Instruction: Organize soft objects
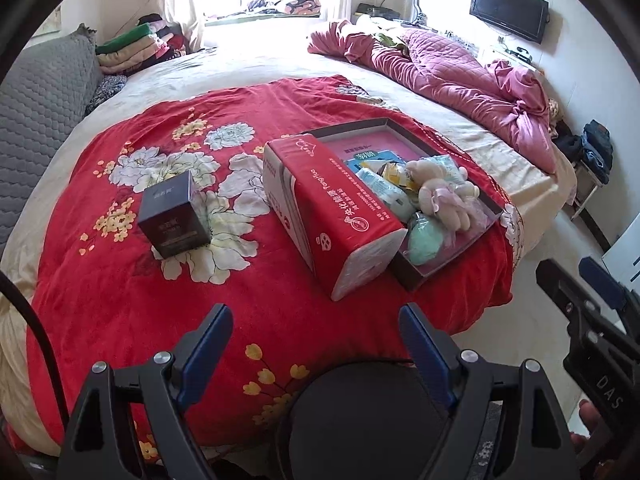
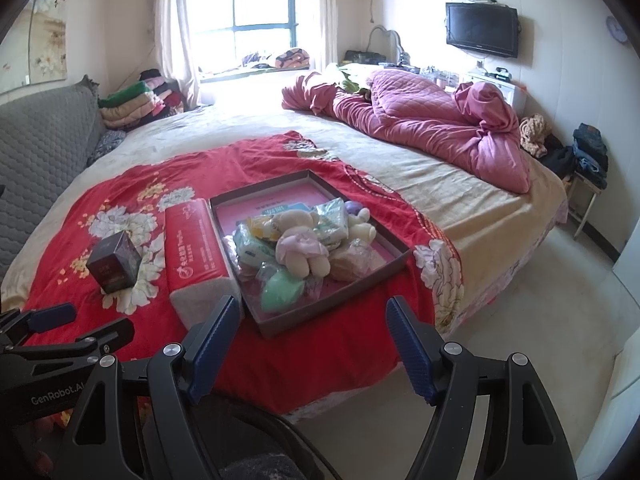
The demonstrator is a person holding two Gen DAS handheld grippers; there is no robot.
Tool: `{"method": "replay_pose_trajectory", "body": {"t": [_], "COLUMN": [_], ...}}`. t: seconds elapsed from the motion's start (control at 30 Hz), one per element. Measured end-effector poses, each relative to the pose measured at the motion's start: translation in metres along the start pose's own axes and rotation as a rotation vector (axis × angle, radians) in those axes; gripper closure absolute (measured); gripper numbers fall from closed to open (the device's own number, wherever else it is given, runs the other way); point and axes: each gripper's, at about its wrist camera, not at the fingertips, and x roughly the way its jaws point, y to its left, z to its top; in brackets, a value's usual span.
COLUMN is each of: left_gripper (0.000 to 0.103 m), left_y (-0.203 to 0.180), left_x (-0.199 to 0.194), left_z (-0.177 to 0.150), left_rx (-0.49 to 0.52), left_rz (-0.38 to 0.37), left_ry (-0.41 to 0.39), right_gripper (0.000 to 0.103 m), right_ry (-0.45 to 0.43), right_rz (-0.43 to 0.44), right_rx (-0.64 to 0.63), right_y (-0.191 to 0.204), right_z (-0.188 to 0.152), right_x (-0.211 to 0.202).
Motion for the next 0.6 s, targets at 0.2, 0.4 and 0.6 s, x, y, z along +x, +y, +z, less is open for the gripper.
{"method": "replay_pose_trajectory", "body": {"t": [0.2,0.4,0.6], "left_gripper": [0.019,0.019,0.019], "left_y": [0.001,-0.001,-0.003], "left_x": [0.002,0.006,0.008], "left_z": [-0.002,-0.003,-0.004], "left_rx": [0.005,0.010,0.017], "left_rz": [0.004,0.022,0.031], "left_ry": [0.001,0.016,0.021], "right_gripper": [0.026,0.026,0.026], "right_ry": [0.029,0.060,0.063], "right_rz": [0.004,0.016,0.020], "right_rx": [0.018,0.022,0.020], "right_y": [-0.003,-0.002,-0.002], "right_z": [-0.003,-0.007,-0.008], "right_x": [0.007,0.015,0.016]}}
